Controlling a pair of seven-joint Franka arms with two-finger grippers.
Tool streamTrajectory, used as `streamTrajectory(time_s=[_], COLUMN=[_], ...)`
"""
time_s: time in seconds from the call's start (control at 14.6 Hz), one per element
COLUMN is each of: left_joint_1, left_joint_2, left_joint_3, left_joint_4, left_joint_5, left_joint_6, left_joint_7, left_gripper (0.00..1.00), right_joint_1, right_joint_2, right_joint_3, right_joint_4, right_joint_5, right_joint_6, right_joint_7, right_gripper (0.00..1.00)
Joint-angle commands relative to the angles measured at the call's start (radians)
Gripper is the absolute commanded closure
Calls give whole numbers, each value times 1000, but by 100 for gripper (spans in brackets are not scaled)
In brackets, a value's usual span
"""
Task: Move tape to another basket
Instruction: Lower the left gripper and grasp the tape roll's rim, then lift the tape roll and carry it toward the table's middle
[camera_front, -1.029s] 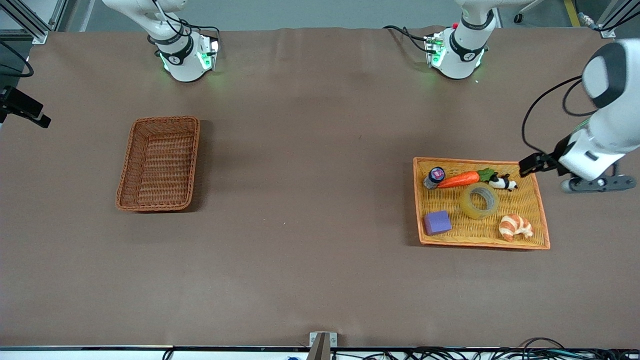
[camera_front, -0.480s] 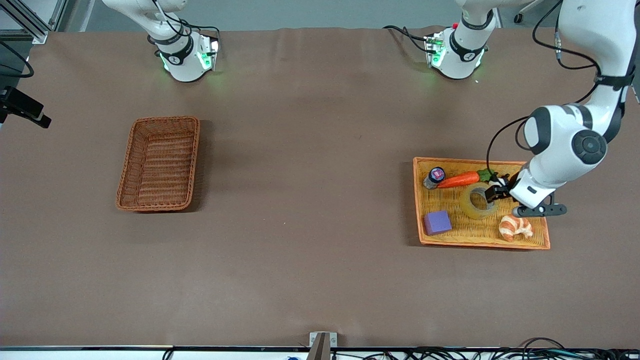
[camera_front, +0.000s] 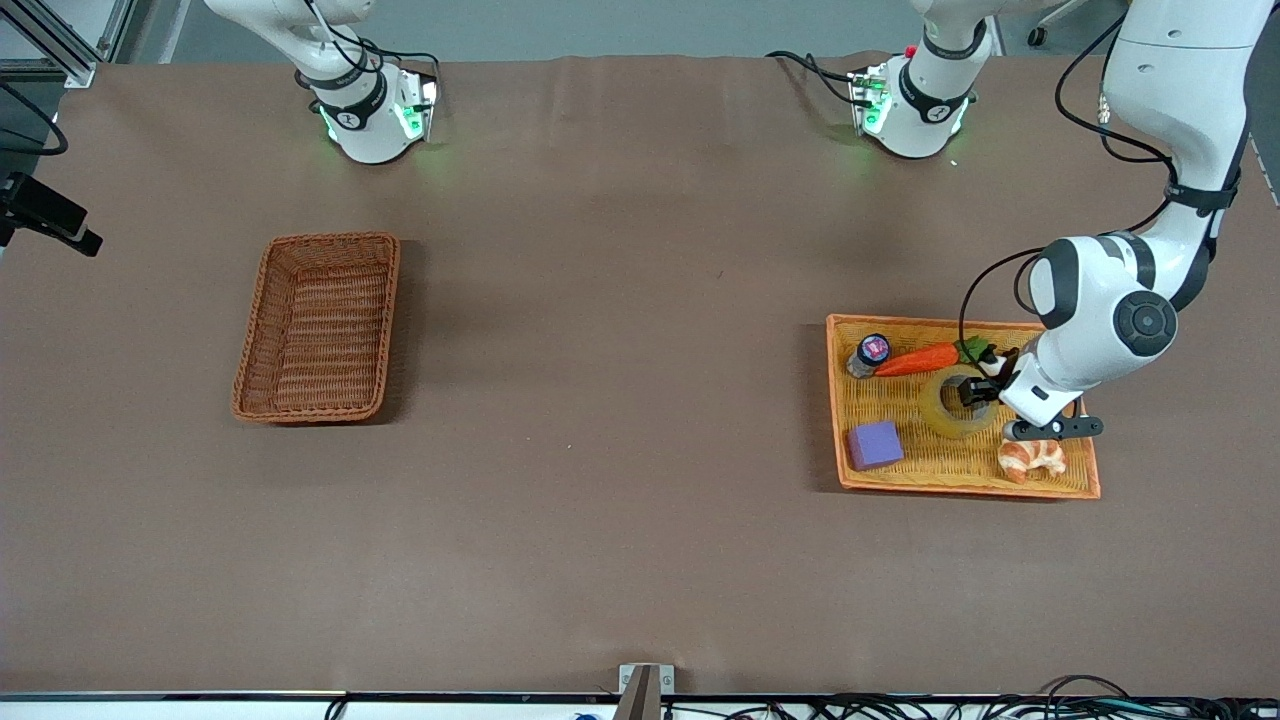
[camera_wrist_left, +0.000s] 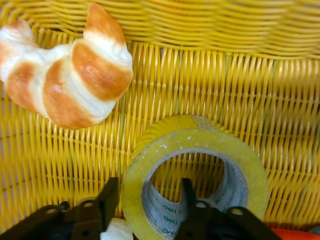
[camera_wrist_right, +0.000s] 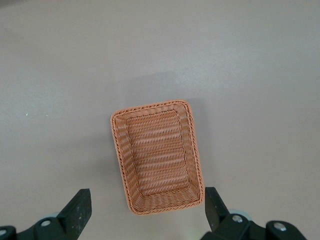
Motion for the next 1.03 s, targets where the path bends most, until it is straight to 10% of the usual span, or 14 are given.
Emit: streamTrajectory(time_s=[0.0,0.14,0.48,0.96], left_joint_1=[1,1,-26,-334], left_joint_2=[4,-28,-110,97], left_joint_3=[2,1,-88,-177], left_joint_4=[20,67,262,615], left_joint_5=[16,16,10,15], left_joint_6=[0,-34,-361,-565], left_joint_7=[-5,-5,-143,-769], left_gripper=[85,100,100,100], right_joint_1=[-1,-1,-1,-1], right_joint_2=[-7,-7,-7,-6], right_joint_3=[0,0,0,0], right_joint_4=[-6,-6,-6,-6], right_joint_5=[14,14,14,13], right_joint_6=[-4,-4,-4,-2], right_joint_7=[15,15,15,15], right_gripper=[0,0,0,0])
